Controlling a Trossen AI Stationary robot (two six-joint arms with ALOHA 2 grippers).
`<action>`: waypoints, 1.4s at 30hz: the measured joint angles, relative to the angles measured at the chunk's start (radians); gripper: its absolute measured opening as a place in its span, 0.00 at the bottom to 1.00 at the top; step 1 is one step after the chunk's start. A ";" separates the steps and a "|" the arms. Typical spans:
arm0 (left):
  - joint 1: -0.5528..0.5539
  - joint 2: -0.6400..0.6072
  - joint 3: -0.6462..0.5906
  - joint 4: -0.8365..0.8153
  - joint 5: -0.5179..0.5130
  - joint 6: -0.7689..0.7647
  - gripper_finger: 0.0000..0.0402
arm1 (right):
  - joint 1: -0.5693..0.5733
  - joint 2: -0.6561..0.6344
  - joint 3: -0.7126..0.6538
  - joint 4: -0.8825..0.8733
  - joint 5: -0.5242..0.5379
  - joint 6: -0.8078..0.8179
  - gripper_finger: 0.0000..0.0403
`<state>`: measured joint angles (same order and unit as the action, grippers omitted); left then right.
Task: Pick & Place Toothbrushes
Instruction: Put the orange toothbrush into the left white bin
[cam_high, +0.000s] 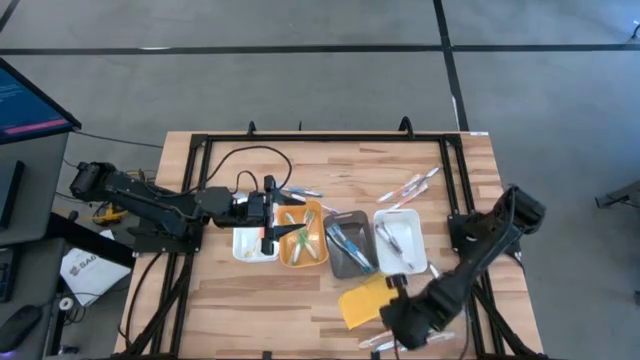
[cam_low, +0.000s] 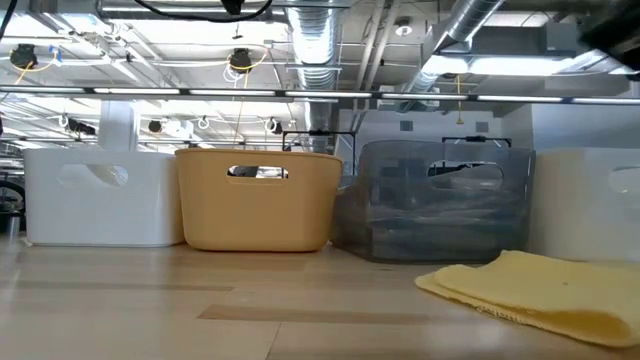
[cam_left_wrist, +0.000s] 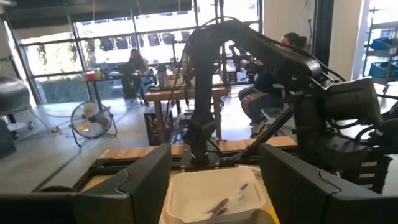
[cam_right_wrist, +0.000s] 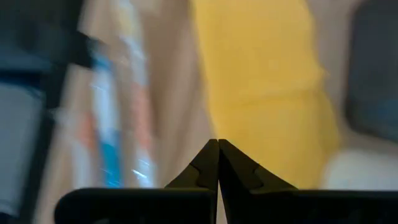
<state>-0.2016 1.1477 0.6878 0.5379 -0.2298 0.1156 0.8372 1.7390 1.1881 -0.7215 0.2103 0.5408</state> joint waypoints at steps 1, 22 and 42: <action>0.000 0.000 0.000 0.000 0.000 -0.012 0.59 | 0.015 0.000 -0.001 0.037 0.004 0.029 0.00; -0.020 0.008 -0.015 0.003 0.027 -0.075 0.59 | 0.026 0.196 0.040 0.182 -0.012 0.072 0.34; -0.016 0.008 -0.015 0.007 0.026 -0.070 0.59 | 0.066 0.213 0.101 0.129 0.048 0.077 0.42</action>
<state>-0.2176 1.1553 0.6727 0.5453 -0.2035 0.0459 0.9028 1.9522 1.2889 -0.5925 0.2583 0.6179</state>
